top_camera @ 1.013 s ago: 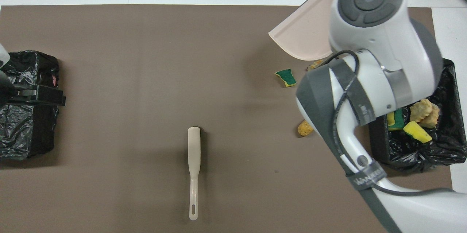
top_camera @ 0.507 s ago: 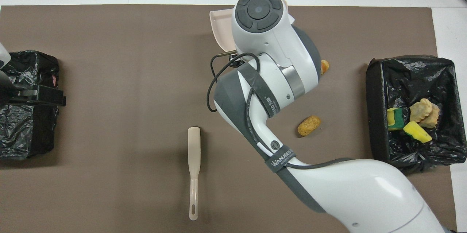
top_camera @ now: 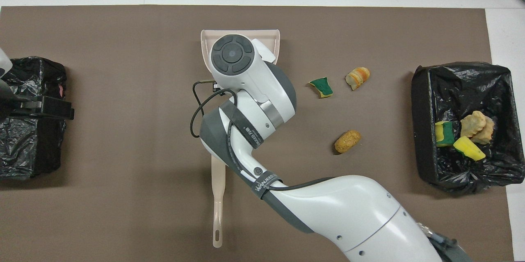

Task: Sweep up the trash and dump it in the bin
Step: 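Carry the empty dustpan back to the table center with the right gripper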

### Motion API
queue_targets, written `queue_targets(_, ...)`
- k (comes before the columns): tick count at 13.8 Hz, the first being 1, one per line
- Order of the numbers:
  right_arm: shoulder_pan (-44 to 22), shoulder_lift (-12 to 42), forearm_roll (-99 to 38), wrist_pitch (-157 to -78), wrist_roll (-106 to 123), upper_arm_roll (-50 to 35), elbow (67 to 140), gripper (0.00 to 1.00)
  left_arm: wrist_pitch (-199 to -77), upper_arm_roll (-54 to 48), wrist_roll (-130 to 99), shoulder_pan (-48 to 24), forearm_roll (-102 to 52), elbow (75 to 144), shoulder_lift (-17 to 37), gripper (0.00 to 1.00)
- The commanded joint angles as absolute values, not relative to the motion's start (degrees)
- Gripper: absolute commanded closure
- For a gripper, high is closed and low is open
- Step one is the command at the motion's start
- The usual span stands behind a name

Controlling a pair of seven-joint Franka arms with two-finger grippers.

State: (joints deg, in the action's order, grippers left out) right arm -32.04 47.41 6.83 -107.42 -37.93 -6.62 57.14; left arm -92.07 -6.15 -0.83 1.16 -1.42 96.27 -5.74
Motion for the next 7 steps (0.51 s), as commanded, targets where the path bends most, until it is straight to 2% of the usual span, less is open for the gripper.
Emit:
queue_targets(1, -31.90, 49.92, 5.45, -108.02, -38.85, -7.91, 54.58, 1.00, -91.14, -6.33, -0.09, 1.49, -0.53, 96.06, -5.71, 0.00)
queue_targets(7, -31.99, 49.92, 5.45, -108.19, -39.37, -10.37, 54.67, 1.00, -91.05, -6.33, -0.09, 1.32, -0.53, 96.24, -5.80, 0.00)
